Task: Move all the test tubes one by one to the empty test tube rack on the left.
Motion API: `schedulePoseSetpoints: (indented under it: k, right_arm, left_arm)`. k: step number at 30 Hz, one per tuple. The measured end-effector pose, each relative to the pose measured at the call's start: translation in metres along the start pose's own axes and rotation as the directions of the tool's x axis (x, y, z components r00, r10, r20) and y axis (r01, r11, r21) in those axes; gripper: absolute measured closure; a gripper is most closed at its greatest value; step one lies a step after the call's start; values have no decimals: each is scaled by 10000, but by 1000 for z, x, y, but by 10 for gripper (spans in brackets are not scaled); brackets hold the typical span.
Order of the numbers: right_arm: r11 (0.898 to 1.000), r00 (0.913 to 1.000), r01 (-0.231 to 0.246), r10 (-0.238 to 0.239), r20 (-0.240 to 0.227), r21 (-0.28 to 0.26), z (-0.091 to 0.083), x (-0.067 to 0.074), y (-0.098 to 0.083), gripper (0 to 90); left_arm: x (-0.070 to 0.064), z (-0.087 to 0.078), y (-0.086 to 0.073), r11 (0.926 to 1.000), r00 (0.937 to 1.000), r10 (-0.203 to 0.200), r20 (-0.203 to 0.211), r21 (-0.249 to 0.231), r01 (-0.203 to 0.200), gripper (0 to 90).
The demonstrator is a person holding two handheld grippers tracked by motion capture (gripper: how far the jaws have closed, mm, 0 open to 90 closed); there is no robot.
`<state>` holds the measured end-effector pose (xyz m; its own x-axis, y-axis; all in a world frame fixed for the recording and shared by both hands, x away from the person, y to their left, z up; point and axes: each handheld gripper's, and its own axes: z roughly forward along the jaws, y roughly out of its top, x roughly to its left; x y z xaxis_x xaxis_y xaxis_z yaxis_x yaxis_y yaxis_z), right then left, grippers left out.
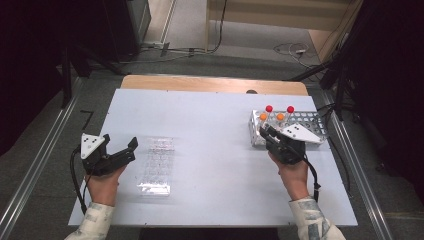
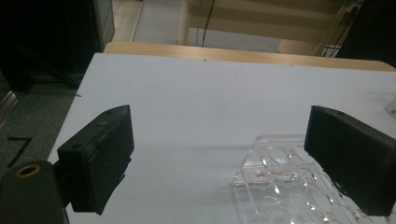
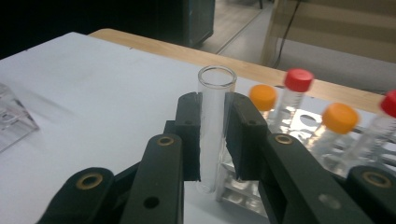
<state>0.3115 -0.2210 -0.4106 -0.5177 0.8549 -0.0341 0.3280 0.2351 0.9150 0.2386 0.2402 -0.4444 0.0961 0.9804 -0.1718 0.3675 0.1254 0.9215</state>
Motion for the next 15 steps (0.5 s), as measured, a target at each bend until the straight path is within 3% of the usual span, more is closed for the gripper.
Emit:
schedulePoseSetpoints:
  k: [8,15]
  right_arm:
    - [9992,9966,309,-288,-766,261,23,35,-1,728]
    - [9981,9925,450,-398,-1154,432,38,54,-3,728]
  left_arm:
    - [-15,-2,2,9998,9984,196,531,62,-200,115]
    - [-22,-3,3,9995,9954,275,918,103,-286,141]
